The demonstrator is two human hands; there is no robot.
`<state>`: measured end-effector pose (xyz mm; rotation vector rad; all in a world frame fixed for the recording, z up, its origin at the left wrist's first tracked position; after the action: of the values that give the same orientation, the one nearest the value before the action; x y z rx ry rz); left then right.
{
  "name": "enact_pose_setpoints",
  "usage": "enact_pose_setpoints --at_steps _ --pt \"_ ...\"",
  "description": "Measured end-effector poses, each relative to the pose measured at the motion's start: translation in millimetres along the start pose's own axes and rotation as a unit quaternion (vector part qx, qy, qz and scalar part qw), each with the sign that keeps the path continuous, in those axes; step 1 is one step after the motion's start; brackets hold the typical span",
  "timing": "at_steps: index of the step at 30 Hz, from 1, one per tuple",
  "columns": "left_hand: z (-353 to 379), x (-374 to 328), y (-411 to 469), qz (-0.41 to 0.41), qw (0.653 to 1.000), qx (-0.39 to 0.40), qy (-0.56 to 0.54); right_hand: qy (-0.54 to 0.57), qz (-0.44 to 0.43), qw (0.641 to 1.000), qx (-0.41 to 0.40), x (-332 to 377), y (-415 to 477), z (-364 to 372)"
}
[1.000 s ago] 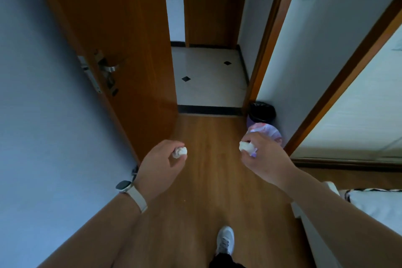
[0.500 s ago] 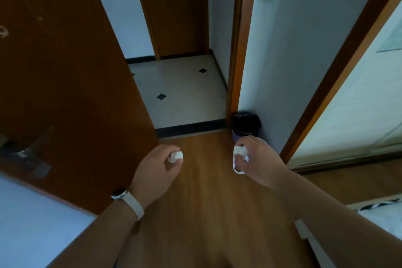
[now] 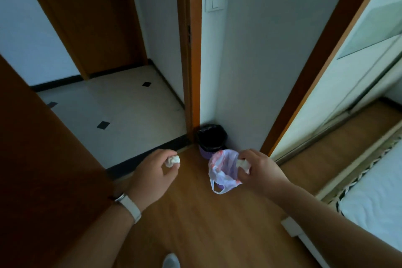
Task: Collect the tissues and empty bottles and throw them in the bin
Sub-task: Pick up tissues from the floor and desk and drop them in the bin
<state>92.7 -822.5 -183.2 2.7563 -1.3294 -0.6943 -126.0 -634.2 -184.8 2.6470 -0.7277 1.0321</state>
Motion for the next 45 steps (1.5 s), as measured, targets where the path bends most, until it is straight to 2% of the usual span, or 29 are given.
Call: enact_pose_setpoints --at_steps 7,13,19,31,39,45 --pt "-10 55 94 0.085 0.996 -0.007 -0.014 -0.037 0.046 0.995 -0.075 29 53 7" --pt "4 50 134 0.176 0.984 0.000 -0.019 -0.055 0.081 0.990 -0.100 33 73 11" --pt "42 36 184 0.244 0.969 0.043 -0.016 -0.056 0.114 0.985 -0.118 4 97 12" --pt "142 1 301 0.235 0.958 0.166 -0.003 0.033 0.179 0.977 -0.114 -116 185 27" --pt "244 -21 368 0.240 0.940 0.241 0.011 0.072 0.251 0.959 -0.107 -207 241 36" --pt "336 -14 391 0.216 0.926 0.311 0.008 0.090 0.304 0.945 -0.078 -278 265 78"
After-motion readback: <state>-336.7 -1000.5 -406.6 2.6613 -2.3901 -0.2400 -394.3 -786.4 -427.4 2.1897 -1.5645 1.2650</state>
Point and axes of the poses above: each hand's wrist, its own y-axis towards the middle knuckle, its own z-axis out of the palm, x = y × z, the point moved 4 cm from there along y, towards the middle knuckle, and after that the axes turned 15 degrees about y, right-handed, at the moved point
